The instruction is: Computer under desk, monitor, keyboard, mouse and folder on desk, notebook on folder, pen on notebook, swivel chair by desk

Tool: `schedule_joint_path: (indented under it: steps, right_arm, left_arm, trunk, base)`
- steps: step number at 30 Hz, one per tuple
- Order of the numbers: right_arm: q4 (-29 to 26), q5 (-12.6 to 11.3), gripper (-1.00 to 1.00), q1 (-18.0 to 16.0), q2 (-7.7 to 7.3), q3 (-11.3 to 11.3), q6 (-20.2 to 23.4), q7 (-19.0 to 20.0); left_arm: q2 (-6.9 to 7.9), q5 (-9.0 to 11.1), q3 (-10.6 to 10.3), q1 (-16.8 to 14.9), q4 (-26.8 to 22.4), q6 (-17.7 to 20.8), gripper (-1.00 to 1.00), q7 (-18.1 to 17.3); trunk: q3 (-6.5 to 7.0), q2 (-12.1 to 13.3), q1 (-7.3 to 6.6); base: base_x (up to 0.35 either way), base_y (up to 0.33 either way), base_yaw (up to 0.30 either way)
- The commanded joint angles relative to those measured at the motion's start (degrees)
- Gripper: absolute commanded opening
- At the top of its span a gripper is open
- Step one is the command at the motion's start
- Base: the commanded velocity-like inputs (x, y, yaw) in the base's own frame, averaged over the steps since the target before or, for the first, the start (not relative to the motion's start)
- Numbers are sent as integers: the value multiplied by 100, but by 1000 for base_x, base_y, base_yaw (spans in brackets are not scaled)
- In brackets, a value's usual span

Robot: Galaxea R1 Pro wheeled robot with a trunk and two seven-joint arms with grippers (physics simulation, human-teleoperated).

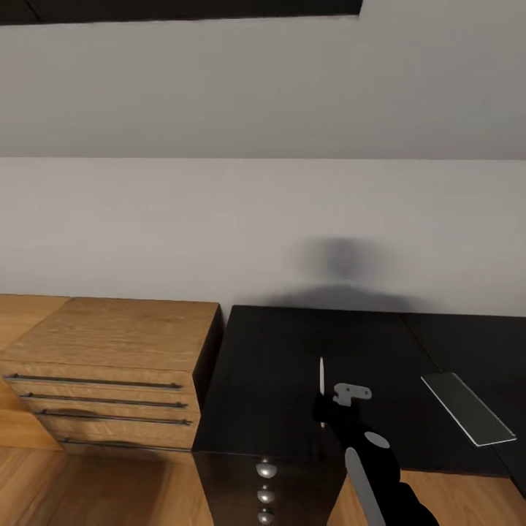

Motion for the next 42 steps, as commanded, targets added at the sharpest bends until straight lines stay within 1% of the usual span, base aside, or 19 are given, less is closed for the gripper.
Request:
schedule_joint_path:
  steps: [1,6,12,42]
  right_arm:
    - [24,-66,-100,-4,-1,8,19,-59]
    - [228,-66,-100,-4,5,-2,13,-62]
    - [346,-66,-100,-4,7,-3,11,-63]
    - [380,-66,-100,-4,8,-3,10,-72]
  left_arm:
    - [0,57,-48,-3,5,-18,100,-6]
    - [1,63,-47,-2,5,-26,100,0]
    - [-5,59,-48,-3,5,-34,100,1]
    - [-8,54,-49,-3,5,-38,100,1]
  trunk:
    - [-6,-3,2]
    - [-6,-3,2]
    - [-6,-3,2]
    - [-544,-1206,661]
  base:
    - [127,0,0]
    - [56,0,0]
    - [12,0,0]
    - [0,0,0]
